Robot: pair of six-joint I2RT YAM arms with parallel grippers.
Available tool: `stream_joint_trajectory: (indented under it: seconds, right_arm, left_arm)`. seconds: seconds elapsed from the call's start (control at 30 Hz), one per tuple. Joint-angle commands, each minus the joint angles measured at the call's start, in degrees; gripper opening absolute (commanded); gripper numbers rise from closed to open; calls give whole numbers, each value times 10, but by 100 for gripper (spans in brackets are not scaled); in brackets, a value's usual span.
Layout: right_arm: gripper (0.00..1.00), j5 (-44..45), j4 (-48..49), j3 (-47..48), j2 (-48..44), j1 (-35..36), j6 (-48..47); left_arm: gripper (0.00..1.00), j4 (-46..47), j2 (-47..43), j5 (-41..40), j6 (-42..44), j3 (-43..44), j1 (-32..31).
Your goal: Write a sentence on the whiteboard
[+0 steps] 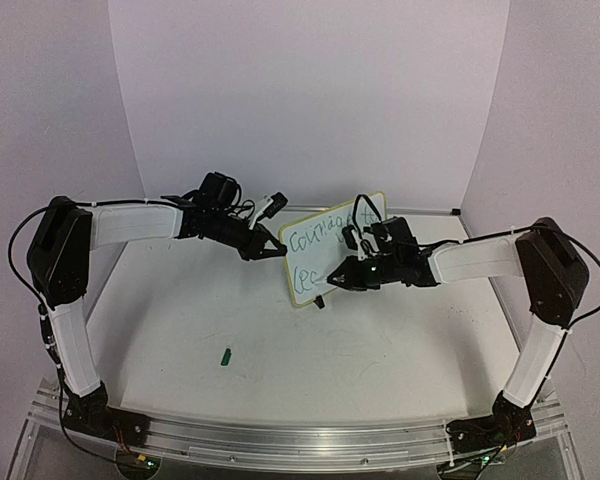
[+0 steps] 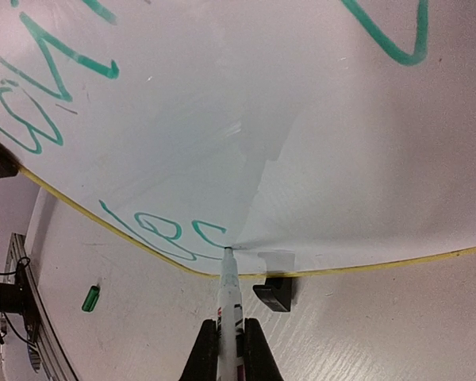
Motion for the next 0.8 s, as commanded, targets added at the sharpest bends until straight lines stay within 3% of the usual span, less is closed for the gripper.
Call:
stream_joint_trajectory:
  seconds: [0.0,0.77]
  right_arm:
    - [0,50,11,13,-20,-3,-3]
    - [0,35,7,22,-34,-3,5]
  left_arm:
    - [0,-36,6,13,5,13,-10]
    - [0,-37,4,15,3,13,-10]
